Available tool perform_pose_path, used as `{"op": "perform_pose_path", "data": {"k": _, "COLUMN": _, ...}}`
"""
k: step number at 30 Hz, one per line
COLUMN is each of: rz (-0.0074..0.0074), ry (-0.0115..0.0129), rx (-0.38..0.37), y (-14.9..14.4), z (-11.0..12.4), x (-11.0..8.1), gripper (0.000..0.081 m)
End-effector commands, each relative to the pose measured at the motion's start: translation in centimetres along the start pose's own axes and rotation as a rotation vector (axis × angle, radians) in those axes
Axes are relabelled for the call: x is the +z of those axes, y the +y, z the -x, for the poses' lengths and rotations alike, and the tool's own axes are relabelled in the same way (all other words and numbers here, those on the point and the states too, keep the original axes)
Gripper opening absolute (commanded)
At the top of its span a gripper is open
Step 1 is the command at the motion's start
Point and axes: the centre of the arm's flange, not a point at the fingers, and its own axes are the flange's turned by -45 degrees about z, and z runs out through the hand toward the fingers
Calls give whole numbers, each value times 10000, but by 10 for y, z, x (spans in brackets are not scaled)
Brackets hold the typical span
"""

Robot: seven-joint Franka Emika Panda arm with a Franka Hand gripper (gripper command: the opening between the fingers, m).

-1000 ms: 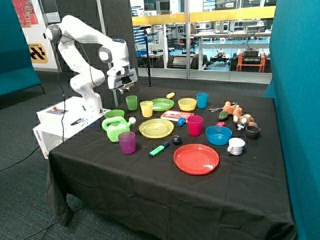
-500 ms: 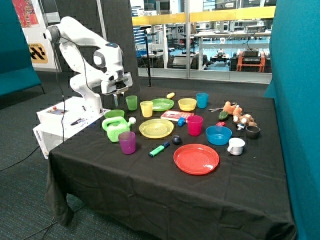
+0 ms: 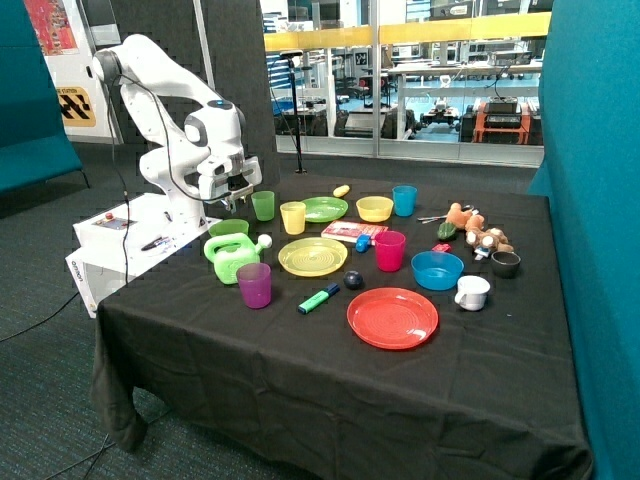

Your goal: Place the bowls on the appropriate plate

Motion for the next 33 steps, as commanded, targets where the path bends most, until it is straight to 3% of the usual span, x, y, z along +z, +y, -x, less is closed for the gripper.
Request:
{"op": "perform_pose_path", "data": {"k": 1, "rz": 14, "ry": 4, "rx": -41, "y": 5, "z": 6, "x": 19, "gripper": 344}}
{"op": "perform_pose_path", "data": {"k": 20, "rz": 14, "ry": 4, "rx": -499, "y": -12, "z": 7, "x": 47, "gripper": 346}}
{"op": "perform_pose_path", "data": {"k": 33, "rz": 15, "ry": 4, "rx": -662, "y": -20, "z": 7, "x": 56, "gripper": 339}}
